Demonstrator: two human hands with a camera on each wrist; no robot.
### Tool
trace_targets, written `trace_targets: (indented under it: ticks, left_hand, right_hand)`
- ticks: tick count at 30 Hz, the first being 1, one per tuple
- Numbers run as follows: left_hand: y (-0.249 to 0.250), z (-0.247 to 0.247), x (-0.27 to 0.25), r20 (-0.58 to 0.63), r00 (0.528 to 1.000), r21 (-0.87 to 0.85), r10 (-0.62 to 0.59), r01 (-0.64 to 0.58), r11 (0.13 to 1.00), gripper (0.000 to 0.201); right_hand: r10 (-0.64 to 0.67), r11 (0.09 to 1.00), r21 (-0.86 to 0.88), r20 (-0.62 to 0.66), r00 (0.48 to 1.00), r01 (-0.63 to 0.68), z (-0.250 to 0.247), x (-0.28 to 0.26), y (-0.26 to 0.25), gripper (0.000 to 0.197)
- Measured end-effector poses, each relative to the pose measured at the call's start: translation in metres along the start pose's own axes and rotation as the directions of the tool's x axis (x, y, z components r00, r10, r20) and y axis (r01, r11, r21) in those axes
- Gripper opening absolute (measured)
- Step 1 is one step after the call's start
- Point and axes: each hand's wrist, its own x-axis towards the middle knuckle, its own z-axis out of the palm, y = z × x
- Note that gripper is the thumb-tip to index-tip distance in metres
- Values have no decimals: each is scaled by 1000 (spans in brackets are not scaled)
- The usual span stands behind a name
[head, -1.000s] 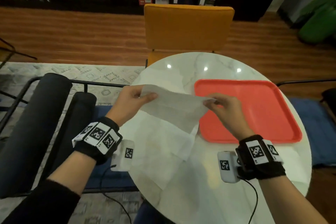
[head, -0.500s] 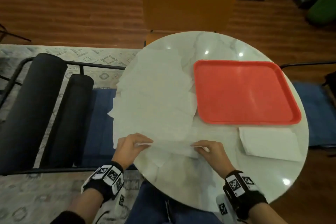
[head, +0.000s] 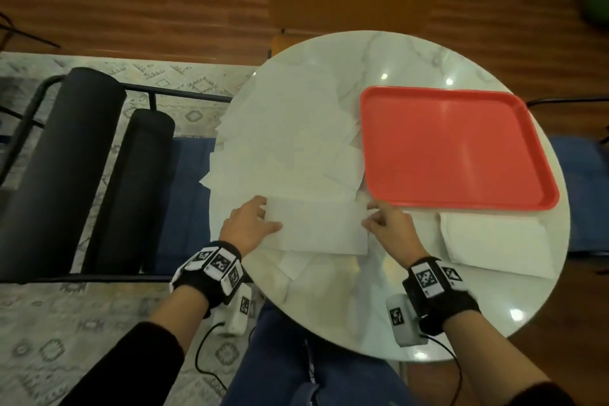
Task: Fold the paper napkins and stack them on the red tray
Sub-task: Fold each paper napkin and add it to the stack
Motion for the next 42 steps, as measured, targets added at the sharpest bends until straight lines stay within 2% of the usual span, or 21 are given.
trace_targets:
  ticks: [2,4,5,7,9,11,12,13,15,20,27,31,32,35,38,40,41,42]
  left_hand:
    - [1,3,-12,-134,990,106,31,-16,994,72]
    - [1,8,-28,-293,948,188,121,-66,980,72]
    - [-1,13,-33,-319,929,223,189,-120,967,67]
    - [-5,30,-39,-239,907,319,347,-265,910,58]
    - [-13,48,-40,-80,891,473,447,-361,804,57]
    - [-25,62,-38,71,906,582,417,-377,720,67]
    - [-33,67,-36,111,910,619,400,-378,689,69]
    - [-40,71,-35,132,912,644,388,-376,666,71]
    - [-50,74,-32,130,921,652,368,-359,667,71]
    - [-52,74,-28,131,938,610,320,-331,720,77]
    - [-57,78,-25,115,921,575,372,-367,731,76]
    - [-56,77,-25,128,921,555,367,-373,743,83]
    - [-55,77,-25,131,923,555,363,-372,744,83]
    - [-43,77,-31,70,920,560,384,-355,748,82]
    - [-15,74,-39,79,885,599,459,-410,687,86]
    - [7,71,-44,100,837,620,538,-475,624,71]
    - [21,68,-46,103,818,596,566,-506,623,57]
    - [34,65,-47,100,810,525,578,-537,661,45]
  right_hand:
    - [-23,997,-79,-56,998,19,-1,-4,-2,33]
    - [-80,988,-145,-135,988,60,3,-12,-7,35]
    - [-115,984,-156,-156,981,90,8,-17,-12,36]
    - [-196,964,-203,-106,975,171,27,-30,-26,40]
    - [-269,917,-278,104,957,288,54,-41,-40,49]
    - [-300,842,-343,342,890,416,83,-50,-44,56]
    - [-311,807,-361,412,856,467,96,-53,-41,58]
    - [-318,781,-372,453,833,501,105,-54,-36,60]
    - [-311,742,-417,480,821,525,112,-53,-23,63]
    - [-294,674,-526,454,841,519,81,-51,14,62]
    - [-196,712,-580,378,905,396,36,-53,59,58]
    - [-304,738,-564,214,928,371,43,-52,60,55]
    - [-353,731,-567,163,921,380,46,-51,57,53]
    - [-515,693,-589,0,857,416,49,-44,47,28]
    - [-529,764,-493,-109,842,416,41,-45,31,19]
    - [-436,880,-286,-169,884,380,26,-49,17,22]
    - [-359,931,-138,-182,916,337,14,-52,10,24]
    - [-279,959,7,-162,947,284,0,-56,5,22]
